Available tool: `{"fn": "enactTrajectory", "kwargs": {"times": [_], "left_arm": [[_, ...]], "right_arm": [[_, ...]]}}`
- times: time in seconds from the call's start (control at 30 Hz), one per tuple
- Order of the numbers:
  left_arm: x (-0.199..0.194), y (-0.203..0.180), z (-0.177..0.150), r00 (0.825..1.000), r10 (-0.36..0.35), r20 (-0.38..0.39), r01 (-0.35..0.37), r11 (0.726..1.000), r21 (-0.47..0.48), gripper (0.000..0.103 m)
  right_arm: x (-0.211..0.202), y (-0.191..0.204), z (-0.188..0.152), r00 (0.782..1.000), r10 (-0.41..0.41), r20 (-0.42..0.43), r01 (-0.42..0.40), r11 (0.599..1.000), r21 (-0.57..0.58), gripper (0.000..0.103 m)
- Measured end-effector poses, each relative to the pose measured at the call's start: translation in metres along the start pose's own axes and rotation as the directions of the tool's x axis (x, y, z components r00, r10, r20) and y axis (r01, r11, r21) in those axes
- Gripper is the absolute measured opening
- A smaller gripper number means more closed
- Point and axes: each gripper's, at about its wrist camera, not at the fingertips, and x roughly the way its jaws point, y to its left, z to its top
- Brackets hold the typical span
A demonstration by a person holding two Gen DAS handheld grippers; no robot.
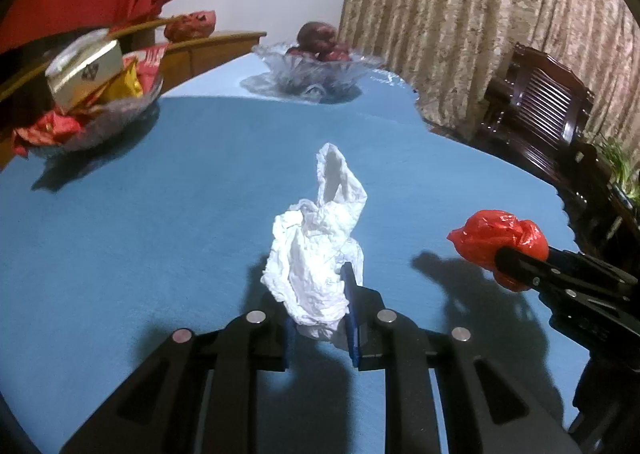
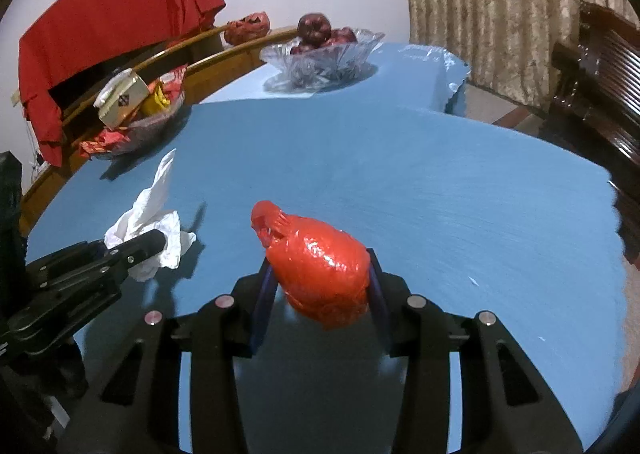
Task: Collect trash
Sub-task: 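Grasp the red plastic bag with the right tool while the left tool holds the tissue, then carry the tissue and red bag in both tools over the trash bin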
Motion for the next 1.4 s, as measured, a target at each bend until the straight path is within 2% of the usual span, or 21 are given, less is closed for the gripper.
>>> {"fn": "enactTrajectory", "kwargs": {"times": [0.5, 0.77, 1.13, 1.4], "left_arm": [[-0.094, -0.075, -0.008, 0.995, -0.087, 0.057, 0.082, 0.994, 0.079, 0.020], [-0.140, -0.122, -0.016, 0.987, -0.141, 0.080, 0.131, 0.984, 0.125, 0.020], [-0.188, -0.173, -0.042, 0.973, -0.220, 0.065, 0.206, 0.963, 0.171, 0.020], [-0.208, -0.208, -0.065, 0.961, -0.276, 0.033, 0.263, 0.941, 0.212, 0.020]], "right_arm": [[-0.139, -0.024, -0.018, 0.988, -0.064, 0.138, 0.056, 0.997, 0.057, 0.041], [-0.211, -0.035, -0.042, 0.977, -0.102, 0.187, 0.089, 0.993, 0.073, 0.041], [-0.292, -0.043, -0.083, 0.960, -0.150, 0.235, 0.130, 0.987, 0.098, 0.041], [-0.334, -0.056, -0.118, 0.951, -0.202, 0.233, 0.177, 0.976, 0.125, 0.041]]}}
